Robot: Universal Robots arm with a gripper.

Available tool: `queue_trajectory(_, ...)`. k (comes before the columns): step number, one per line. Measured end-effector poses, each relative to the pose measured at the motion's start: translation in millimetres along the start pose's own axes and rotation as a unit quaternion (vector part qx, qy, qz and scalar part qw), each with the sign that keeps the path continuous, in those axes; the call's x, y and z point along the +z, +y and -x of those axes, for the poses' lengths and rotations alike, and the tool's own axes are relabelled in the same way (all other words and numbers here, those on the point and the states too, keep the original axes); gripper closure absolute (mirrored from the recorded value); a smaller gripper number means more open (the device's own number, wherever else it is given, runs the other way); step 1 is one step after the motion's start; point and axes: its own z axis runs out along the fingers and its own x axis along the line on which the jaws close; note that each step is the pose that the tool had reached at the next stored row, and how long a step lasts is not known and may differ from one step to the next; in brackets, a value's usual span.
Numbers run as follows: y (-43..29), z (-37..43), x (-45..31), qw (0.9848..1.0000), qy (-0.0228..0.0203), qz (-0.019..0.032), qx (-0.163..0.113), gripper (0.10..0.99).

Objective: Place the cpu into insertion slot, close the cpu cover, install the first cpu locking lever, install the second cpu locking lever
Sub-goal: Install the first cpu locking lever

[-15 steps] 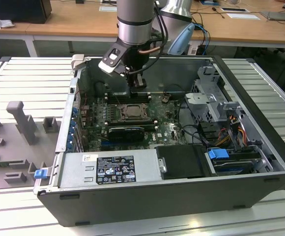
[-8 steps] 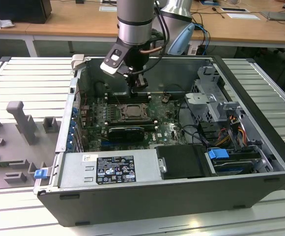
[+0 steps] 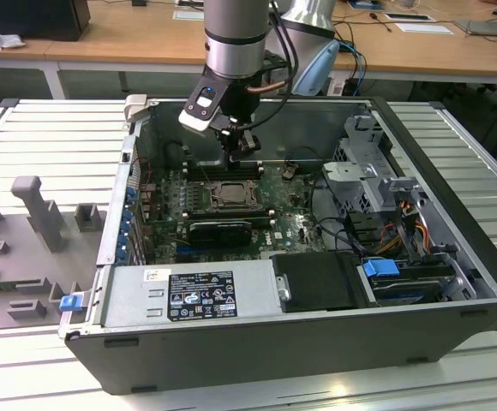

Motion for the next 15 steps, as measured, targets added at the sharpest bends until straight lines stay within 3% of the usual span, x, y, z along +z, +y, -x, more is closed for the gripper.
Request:
queue_trajectory(4,0.0,0.0,0.0,0.9995,0.001,-0.0009,-0.031,0.98)
queue_trajectory(11,0.0,0.0,0.0,0.9983,0.0019,-0.0017,-0.058,0.98)
queue_trajectory(15,0.0,0.0,0.0,0.9969,0.0026,-0.0023,-0.079,0.98)
